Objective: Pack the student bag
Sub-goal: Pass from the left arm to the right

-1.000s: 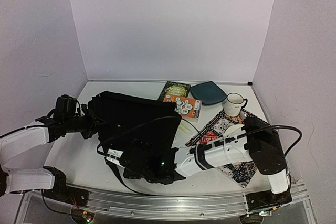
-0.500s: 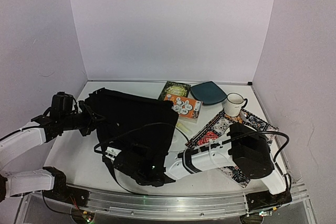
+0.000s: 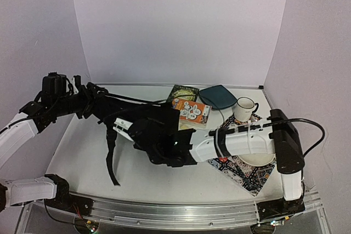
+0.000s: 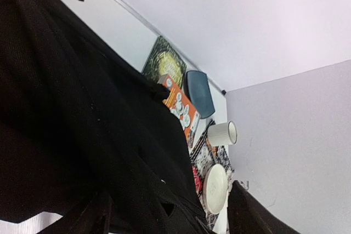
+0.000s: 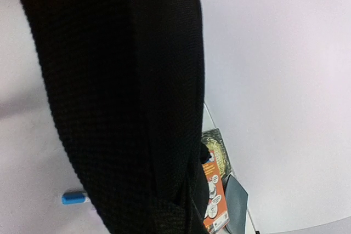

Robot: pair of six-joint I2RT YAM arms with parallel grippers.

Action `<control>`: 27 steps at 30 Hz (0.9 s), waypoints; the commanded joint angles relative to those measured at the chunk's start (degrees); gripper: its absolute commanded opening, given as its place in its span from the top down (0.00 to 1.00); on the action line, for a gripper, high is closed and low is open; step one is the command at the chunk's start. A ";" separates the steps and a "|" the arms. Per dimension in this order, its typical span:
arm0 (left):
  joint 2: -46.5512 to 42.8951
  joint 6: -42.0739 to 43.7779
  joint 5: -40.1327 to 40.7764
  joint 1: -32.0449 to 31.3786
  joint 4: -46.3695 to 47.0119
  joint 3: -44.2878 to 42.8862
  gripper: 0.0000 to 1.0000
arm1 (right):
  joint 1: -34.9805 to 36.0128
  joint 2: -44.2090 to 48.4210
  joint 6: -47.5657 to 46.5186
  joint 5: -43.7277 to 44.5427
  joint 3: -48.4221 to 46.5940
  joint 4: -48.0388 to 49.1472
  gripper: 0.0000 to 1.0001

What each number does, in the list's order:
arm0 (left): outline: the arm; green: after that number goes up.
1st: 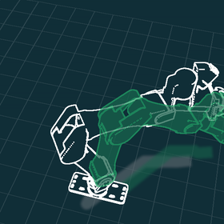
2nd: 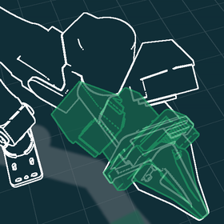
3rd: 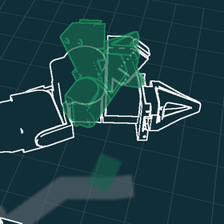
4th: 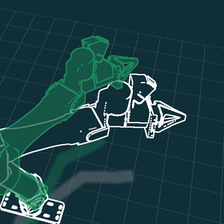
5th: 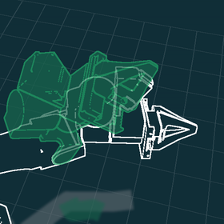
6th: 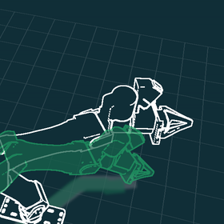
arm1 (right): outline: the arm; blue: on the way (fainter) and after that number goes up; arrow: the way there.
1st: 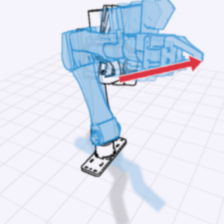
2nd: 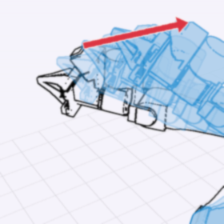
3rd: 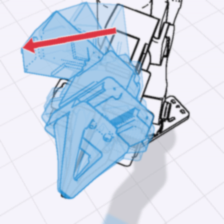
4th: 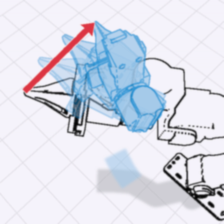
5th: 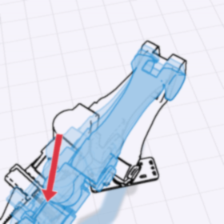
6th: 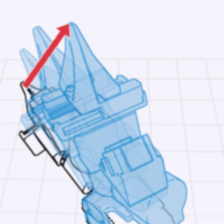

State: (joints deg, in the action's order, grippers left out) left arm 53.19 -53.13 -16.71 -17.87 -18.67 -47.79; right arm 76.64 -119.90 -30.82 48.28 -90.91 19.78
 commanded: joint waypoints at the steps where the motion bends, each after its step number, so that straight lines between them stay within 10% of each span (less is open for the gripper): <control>1: -2.31 10.25 9.51 0.43 -0.81 -6.90 0.20 | -1.67 8.68 -3.02 0.03 -3.28 6.51 1.00; 11: -9.50 27.74 17.98 0.44 -4.24 -8.75 0.09 | -4.46 16.64 -2.78 -16.83 -4.30 4.15 1.00; 27: -9.67 55.75 -5.92 0.46 -14.56 -13.61 0.07 | -14.46 15.10 10.01 -40.19 -10.62 -6.77 1.00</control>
State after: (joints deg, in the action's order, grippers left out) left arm 45.05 -6.29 -15.71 -17.56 -29.47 -58.65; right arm 64.27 -107.57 -26.38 14.32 -96.42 5.76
